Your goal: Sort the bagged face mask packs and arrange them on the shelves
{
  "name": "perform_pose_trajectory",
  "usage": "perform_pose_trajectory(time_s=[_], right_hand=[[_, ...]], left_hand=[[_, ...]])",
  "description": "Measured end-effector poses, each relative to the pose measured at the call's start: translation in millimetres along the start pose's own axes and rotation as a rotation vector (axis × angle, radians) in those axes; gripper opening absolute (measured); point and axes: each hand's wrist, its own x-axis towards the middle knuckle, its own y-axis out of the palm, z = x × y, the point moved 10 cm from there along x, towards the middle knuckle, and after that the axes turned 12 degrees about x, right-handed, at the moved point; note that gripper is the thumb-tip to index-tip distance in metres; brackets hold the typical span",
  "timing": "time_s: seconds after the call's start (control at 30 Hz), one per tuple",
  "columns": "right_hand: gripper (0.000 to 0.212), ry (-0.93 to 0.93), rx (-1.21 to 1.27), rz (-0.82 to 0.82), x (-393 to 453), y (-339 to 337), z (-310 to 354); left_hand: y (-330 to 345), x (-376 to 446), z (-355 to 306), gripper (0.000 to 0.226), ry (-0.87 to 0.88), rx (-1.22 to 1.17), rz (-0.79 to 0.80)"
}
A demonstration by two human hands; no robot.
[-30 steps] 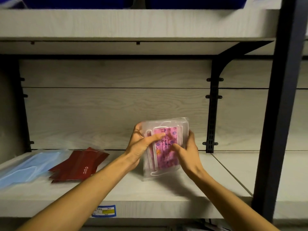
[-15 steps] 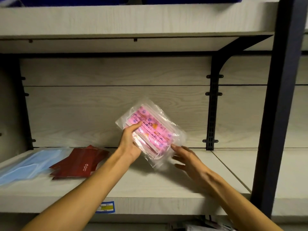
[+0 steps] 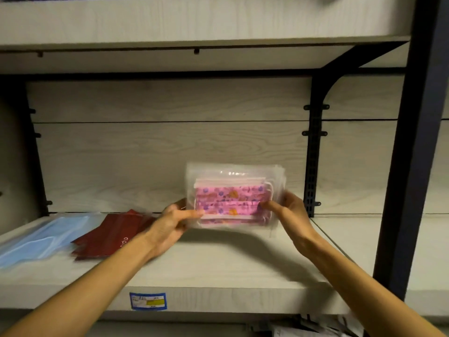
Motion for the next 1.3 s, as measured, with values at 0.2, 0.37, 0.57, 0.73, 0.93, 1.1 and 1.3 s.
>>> perform_pose_trajectory(time_s=[0.2, 0.37, 0.57, 0.73, 0.93, 1.1, 1.3], right_hand=[[0.035, 0.056, -0.038, 0.101, -20.0, 10.4, -30.9], [0.028, 0.002, -0.028, 0.026, -21.6, 11.4, -27.5], [0.022, 0.056, 0.009, -0.023, -23.2, 1.1, -35.9], [0.011, -0.007, -0.117, -0.003, -25.2, 1.9, -24.9], [0.022, -0.058, -0.3, 0.097, -28.8, -1.6, 16.8], [0.04, -0.217, -0.516, 0.192, -41.8, -8.4, 81.0], [0.056, -0.319, -1.009, 0.455, -96.9, -18.1, 123.9]], left_hand=[[0.1, -14.0, 20.4, 0.047, -0.081, 0.376, -0.094], [10.4, -11.6, 17.9, 0.045, -0.024, 0.239, -0.215], [5.6, -12.9, 25.7, 0.04, -0.04, 0.212, -0.267], [8.5, -17.6, 23.9, 0.031, -0.028, 0.377, -0.214], [1.1, -25.6, -13.3, 0.031, 0.197, 0.521, -0.267], [28.0, -40.5, -54.8, 0.037, 0.407, 0.646, -0.23], [87.4, -74.9, -93.9, 0.034, 0.574, 0.795, -0.194]])
